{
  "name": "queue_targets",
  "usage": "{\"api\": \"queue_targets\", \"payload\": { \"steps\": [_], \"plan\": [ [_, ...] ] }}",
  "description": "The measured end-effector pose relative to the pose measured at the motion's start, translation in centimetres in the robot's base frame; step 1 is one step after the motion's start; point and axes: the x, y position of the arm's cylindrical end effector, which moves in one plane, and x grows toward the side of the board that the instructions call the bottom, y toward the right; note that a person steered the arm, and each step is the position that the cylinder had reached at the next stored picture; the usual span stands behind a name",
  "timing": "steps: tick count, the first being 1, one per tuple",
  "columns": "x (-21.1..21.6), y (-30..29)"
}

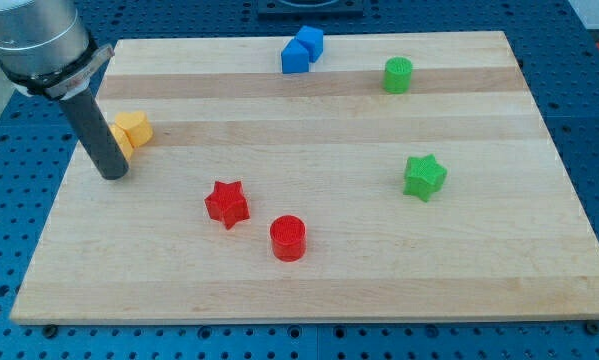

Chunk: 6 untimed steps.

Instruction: Place the green circle below the red circle

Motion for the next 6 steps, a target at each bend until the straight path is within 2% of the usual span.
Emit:
{"api": "queue_targets", "payload": {
  "steps": [1, 3, 4, 5, 6],
  "plan": [
    [-1.2, 6.7],
    [-6.4, 21.6],
    [-9.2, 26.6],
    [-12.8, 26.7],
    [-16.3, 30.8]
  ]
}}
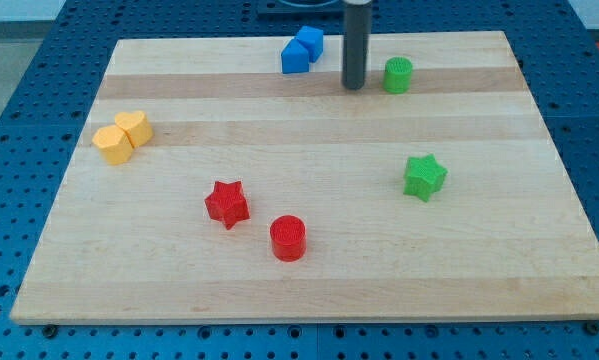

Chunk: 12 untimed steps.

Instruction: Place the green circle below the red circle

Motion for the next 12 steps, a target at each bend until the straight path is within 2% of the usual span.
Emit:
{"api": "queue_targets", "payload": {
  "steps": [3, 6, 7, 9, 11, 12],
  "plan": [
    [-1.7, 8.3],
    [0.7, 16.4],
    [2.1, 15.7],
    [4.6, 9.7],
    [10.8, 6.3],
    [11.0, 2.3]
  ]
}}
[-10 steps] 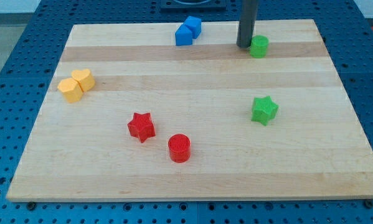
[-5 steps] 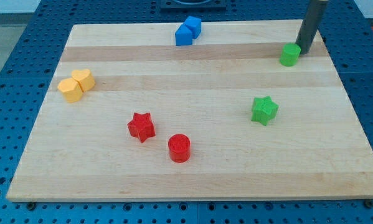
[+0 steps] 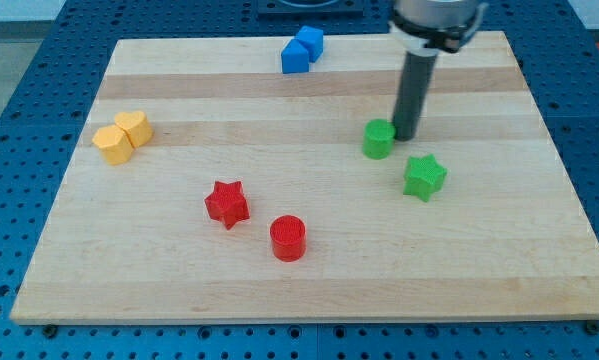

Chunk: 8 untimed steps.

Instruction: Place the green circle below the red circle

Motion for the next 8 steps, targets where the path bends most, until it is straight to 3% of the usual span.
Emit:
{"api": "queue_targets", "payload": {
  "steps": [1, 4, 6, 8],
  "plan": [
    [0.1, -4.7],
    [9.8, -10.0],
    [8.7, -15.1],
    [11.7, -15.3]
  ]
}}
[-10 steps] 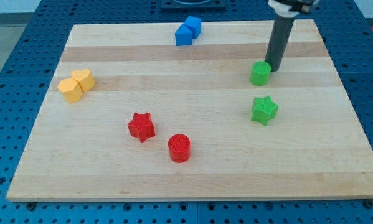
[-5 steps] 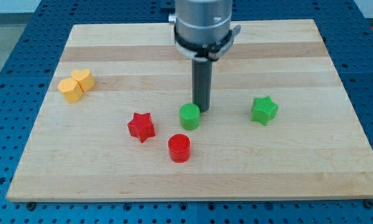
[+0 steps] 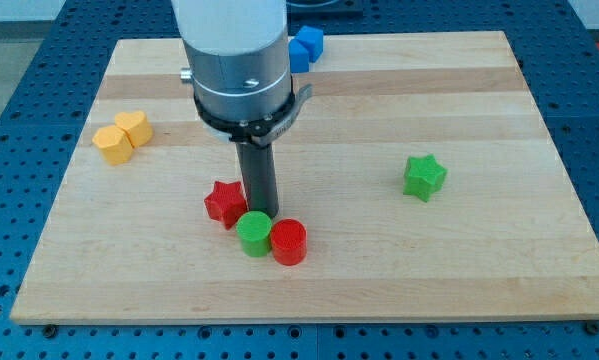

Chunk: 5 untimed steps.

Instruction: Place the green circle below the red circle

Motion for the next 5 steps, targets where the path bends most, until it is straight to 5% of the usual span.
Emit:
{"api": "queue_targets", "payload": {
  "steps": [4, 5],
  "plan": [
    [4.6, -7.8],
    [5.2, -4.4]
  ]
}}
